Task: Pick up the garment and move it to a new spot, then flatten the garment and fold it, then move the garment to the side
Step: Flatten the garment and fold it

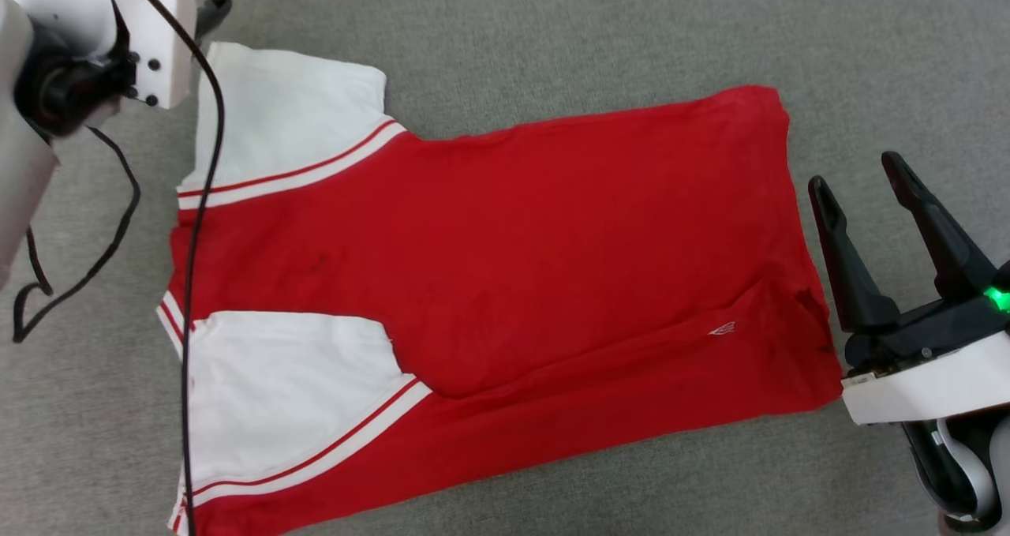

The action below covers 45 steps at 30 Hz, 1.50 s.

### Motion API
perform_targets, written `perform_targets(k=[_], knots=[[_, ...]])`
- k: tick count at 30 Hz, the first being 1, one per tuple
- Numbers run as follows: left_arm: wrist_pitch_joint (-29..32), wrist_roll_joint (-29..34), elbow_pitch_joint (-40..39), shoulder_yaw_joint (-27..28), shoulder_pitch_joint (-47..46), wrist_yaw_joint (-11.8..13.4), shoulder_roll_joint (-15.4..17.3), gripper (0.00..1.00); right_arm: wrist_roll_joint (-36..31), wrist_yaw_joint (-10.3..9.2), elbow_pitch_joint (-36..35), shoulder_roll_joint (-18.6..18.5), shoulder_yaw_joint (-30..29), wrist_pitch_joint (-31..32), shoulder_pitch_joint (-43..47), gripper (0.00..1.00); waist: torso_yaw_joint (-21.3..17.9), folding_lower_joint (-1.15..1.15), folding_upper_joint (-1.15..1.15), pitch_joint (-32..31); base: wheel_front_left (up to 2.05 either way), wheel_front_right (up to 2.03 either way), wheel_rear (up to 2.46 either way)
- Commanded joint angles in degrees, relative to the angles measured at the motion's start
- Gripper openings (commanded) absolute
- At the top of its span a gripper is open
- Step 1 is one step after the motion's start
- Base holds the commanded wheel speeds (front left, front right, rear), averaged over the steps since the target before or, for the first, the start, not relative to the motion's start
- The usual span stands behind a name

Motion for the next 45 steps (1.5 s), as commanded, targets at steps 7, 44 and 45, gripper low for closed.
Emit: perform_targets(k=[7, 44, 45], knots=[[8.21, -0.27, 2.68, -2.24, -4.43, -0.72, 0.52, 1.00, 0.44, -0.05, -0.30, -0.38, 1.46, 0.22, -2.79, 1.00, -1.39, -0.01, 0.00, 5.89, 0.00, 0.00, 0.00], [-2.07, -2.78, -8.15, -9.75, 1.78, -1.34, -0.51, 0.00, 11.95, -0.05, 7.89, -14.95, 0.87, 23.47, -17.59, 1.00, 4.16, -0.01, 0.00, -1.09, 0.00, 0.00, 0.00], [-2.67, -2.47, -8.83, -10.09, 1.72, -1.34, -0.35, 0.00, 12.60, -0.05, 9.01, -15.94, 1.17, 25.43, -18.50, 1.00, 4.58, -0.01, 0.00, -1.28, 0.00, 0.00, 0.00]])
